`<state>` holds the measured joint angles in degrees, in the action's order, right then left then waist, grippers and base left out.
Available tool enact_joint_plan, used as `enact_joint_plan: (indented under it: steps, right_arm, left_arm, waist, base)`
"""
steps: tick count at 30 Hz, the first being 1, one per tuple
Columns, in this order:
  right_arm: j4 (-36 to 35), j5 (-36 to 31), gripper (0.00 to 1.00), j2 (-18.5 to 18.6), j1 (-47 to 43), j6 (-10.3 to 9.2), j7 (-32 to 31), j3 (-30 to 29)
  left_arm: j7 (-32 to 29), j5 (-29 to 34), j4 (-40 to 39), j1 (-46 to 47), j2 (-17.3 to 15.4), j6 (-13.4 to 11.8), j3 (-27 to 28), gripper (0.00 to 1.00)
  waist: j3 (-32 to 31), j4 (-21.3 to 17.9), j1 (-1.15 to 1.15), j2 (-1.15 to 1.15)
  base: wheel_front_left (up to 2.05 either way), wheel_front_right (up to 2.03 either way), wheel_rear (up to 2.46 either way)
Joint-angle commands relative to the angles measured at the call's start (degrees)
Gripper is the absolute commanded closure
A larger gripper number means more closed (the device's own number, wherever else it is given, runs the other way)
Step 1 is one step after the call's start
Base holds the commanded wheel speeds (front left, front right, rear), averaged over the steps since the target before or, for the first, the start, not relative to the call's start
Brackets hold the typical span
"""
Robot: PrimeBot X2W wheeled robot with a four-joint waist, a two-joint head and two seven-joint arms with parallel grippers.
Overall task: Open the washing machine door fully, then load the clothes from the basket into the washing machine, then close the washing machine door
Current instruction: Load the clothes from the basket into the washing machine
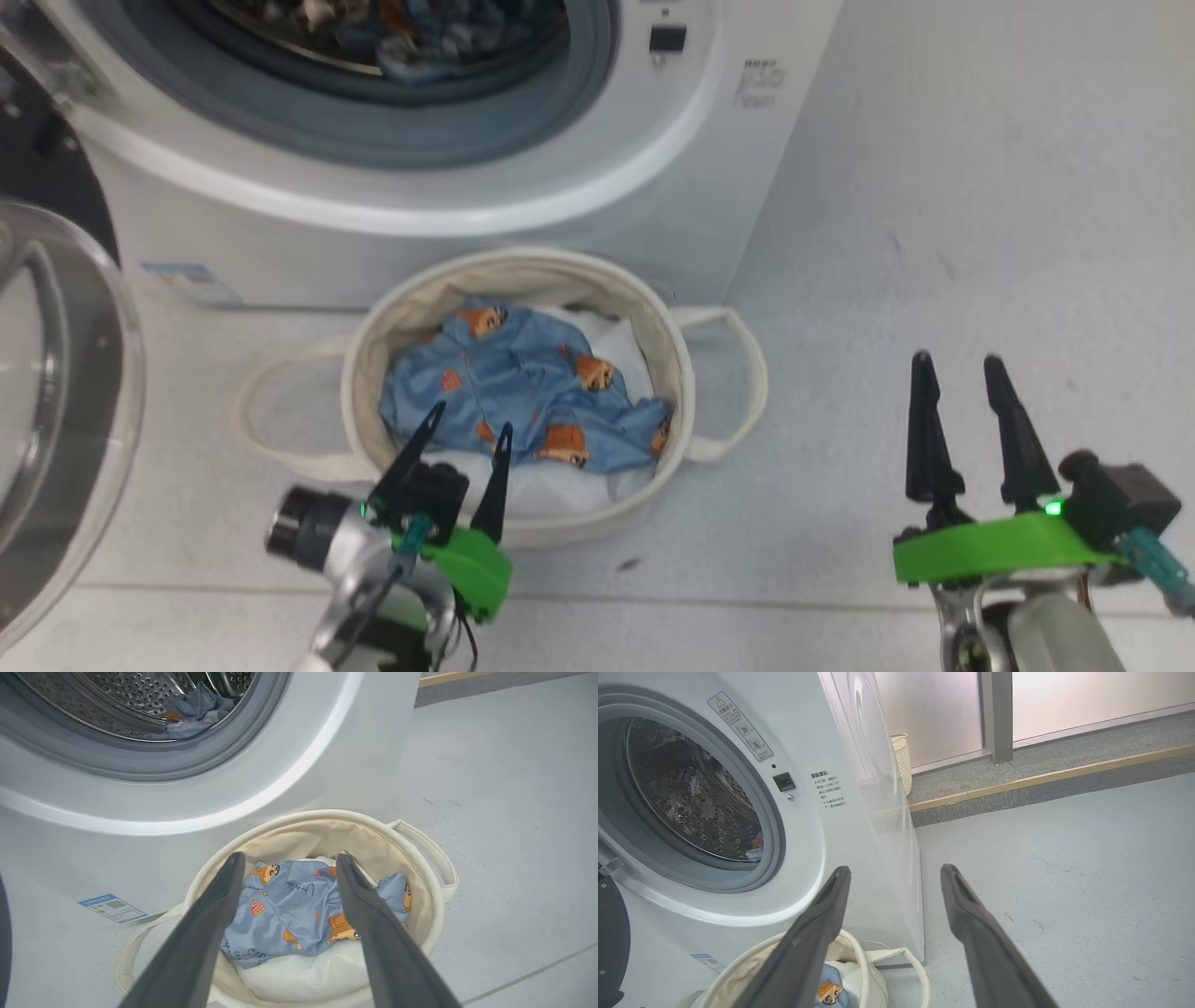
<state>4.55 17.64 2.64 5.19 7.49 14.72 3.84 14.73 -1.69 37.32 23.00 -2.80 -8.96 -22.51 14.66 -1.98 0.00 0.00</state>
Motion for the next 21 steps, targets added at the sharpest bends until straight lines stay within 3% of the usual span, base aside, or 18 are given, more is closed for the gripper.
enact_joint_plan:
  steps: [1, 10, 21]
  right_arm:
    - [-2.3, -0.5, 0.00, 0.2, 2.6, 0.00, 0.3, 1.4]
    - [-4.3, -0.2, 0.00, 0.2, 8.9, 0.00, 0.3, 3.0]
    - [-6.1, 0.0, 0.00, 0.2, 14.0, 0.00, 0.3, 4.5]
  left_arm:
    - [0.3, 1.3, 1.5, 4.4, -1.3, 0.5, 0.8, 0.00]
    - [0.3, 5.1, 18.0, 19.7, -3.6, 3.0, -2.5, 0.00]
    - [-0.8, 7.1, 33.1, 35.5, -4.2, 3.7, -4.8, 0.00]
  waist:
    - [6.8, -1.3, 0.00, 0.00]
    - [18.9, -3.9, 0.00, 0.00]
    - [29.3, -5.8, 0.00, 0.00]
  base:
    - [0.00, 0.00, 0.00]
    - [0.00, 0.00, 0.00]
    - [0.00, 0.00, 0.00]
